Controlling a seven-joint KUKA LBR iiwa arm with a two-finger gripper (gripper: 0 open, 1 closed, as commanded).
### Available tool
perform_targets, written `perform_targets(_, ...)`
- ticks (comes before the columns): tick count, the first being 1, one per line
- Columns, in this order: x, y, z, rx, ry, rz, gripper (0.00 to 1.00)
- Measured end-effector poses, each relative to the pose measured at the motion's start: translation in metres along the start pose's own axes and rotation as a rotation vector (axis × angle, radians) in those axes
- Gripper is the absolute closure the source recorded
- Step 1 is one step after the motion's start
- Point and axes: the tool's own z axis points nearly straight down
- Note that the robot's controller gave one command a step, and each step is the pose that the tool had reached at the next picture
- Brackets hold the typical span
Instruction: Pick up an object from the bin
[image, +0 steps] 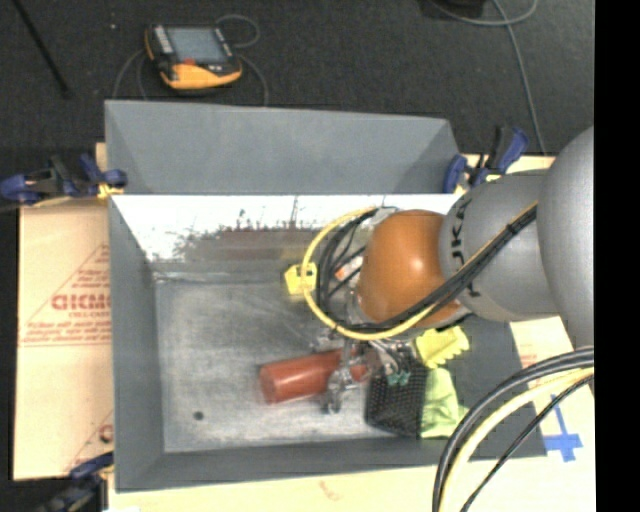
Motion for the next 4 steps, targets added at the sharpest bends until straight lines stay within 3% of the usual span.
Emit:
perform_targets(1,0.000,0.000,0.000,0.000,0.000,0.001,1.00)
perform_targets(2,0.018,0.011,-0.125,0.000,0.002,-0.011,1.00)
perform_targets(4,0.018,0.008,-0.145,-0.001,0.009,-0.079,1.00)
